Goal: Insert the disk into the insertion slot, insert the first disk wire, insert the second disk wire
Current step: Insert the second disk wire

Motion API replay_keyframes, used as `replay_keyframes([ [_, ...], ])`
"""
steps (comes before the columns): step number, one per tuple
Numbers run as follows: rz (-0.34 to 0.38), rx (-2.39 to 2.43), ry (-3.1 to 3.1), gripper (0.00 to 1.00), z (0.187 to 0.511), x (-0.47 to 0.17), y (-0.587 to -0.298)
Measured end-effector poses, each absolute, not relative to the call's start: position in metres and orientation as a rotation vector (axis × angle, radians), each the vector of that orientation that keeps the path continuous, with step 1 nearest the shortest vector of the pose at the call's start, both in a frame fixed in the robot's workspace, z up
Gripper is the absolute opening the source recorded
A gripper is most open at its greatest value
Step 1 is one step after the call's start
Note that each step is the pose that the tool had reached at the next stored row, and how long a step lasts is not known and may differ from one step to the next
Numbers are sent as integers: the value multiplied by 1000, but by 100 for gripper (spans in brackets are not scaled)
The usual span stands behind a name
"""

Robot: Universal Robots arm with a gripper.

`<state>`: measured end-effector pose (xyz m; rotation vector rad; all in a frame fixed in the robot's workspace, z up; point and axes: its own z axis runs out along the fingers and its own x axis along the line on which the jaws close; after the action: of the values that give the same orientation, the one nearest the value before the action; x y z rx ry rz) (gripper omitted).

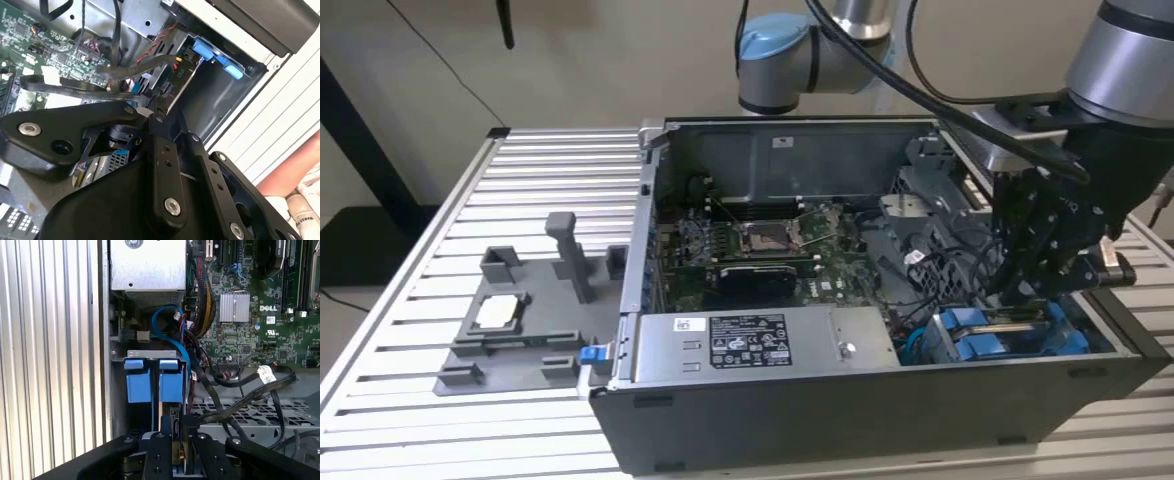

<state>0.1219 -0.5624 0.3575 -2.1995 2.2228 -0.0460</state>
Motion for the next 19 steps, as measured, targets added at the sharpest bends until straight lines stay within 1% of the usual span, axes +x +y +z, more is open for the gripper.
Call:
replay_keyframes([
  [8, 8, -2174, 2199, 24, 365, 98, -561],
  [12, 18, -2170, 2195, 24, 375, 91, -560],
  [17, 27, -2164, 2189, 24, 375, 83, -551],
  [19, 20, -2158, 2183, 24, 375, 82, -548],
])
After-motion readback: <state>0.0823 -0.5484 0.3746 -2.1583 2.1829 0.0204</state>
